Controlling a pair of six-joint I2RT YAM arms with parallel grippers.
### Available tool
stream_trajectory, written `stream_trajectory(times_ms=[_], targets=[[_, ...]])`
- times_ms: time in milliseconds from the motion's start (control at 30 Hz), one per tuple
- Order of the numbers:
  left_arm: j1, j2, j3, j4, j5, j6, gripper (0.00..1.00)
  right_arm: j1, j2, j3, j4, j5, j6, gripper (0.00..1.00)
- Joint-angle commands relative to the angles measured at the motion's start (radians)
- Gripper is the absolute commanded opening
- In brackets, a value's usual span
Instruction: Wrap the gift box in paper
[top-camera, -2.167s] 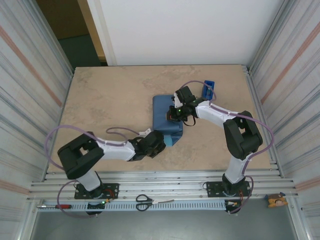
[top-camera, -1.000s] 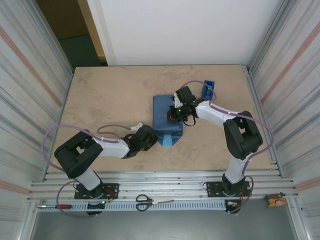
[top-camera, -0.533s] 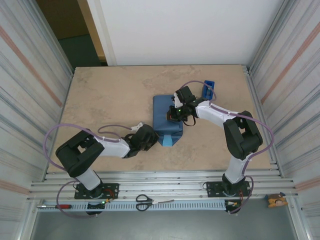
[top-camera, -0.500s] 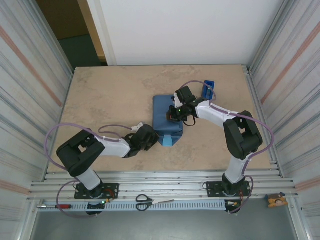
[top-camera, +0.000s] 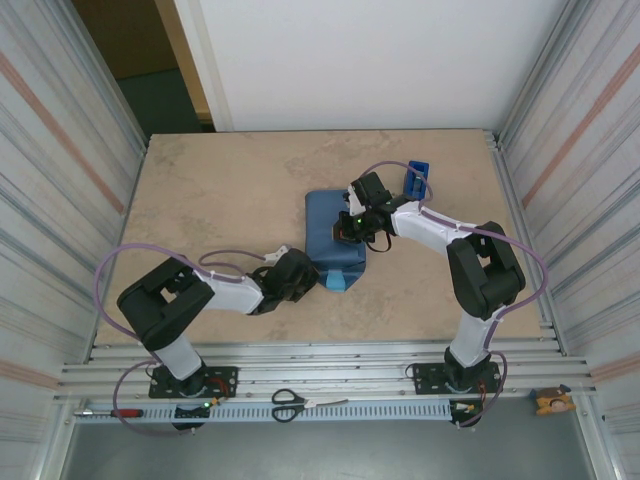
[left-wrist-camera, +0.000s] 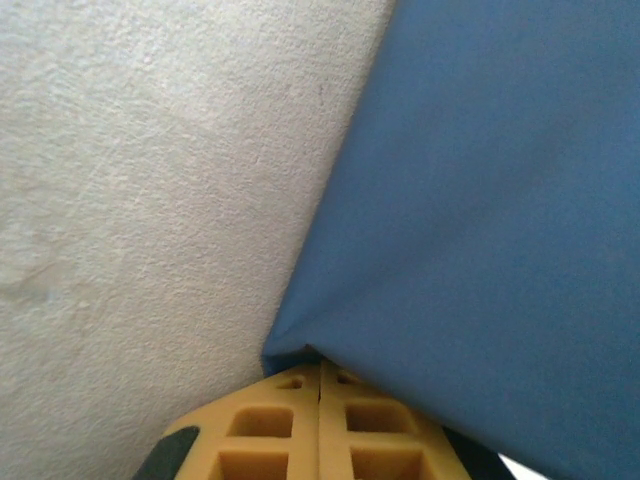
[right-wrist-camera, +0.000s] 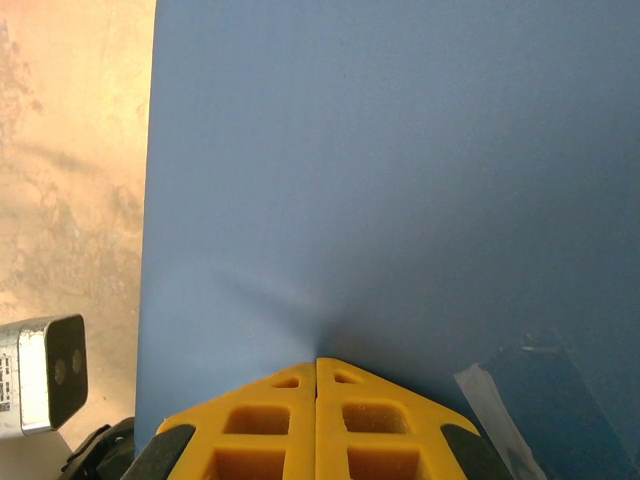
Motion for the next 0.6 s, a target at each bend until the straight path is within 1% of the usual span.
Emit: stream_trajectory(times_ms=[0,367,567], targets=[[-0.012,0.001,0.064,-0.053,-0.015,0.017,0.0,0.007,0.071,-0.057,-0.165,0.043,0.013,0.0],[-0.052,0.015,0.042,-0.032,-0.019,-0.019,0.0,0.007,0.069,-0.063,-0.164,0.046,0.013,0.0],[-0.065,-0.003,0.042,-0.064,-0.027,-0.019,0.0,0.007,0.068,-0.064,-0.164,0.047,0.013,0.0]])
